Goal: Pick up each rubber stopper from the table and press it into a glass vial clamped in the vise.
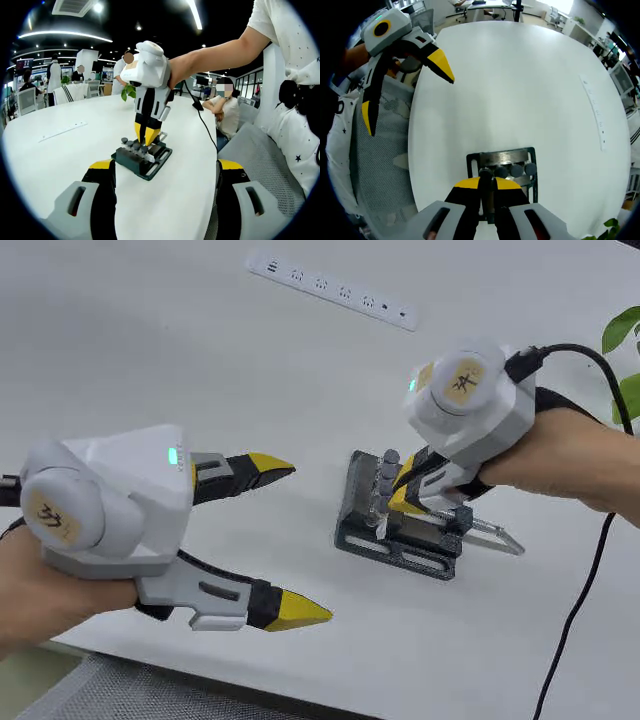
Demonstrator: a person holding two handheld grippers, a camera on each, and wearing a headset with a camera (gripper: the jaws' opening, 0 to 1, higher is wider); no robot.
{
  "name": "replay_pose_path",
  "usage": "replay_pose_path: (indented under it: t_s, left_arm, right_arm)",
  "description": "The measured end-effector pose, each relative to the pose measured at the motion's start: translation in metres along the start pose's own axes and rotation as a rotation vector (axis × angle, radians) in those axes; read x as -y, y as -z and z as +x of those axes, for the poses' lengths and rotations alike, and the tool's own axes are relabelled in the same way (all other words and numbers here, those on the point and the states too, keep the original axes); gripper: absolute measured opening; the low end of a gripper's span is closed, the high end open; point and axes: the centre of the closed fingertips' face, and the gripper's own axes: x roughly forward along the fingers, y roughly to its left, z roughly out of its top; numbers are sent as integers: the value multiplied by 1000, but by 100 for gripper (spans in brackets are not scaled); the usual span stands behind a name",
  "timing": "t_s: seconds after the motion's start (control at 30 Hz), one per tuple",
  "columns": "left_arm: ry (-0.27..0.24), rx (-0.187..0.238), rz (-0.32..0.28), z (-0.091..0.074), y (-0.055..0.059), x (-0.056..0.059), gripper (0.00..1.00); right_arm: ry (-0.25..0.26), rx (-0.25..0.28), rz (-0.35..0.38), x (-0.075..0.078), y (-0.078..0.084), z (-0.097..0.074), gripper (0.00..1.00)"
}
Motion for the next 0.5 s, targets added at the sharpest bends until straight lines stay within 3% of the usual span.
replay_pose_path:
  t_s: [0.5]
  left_arm:
    - [5,-6,-2,2,1,2,81]
  right_arm:
    - [-14,20,6,-4,0,5,3]
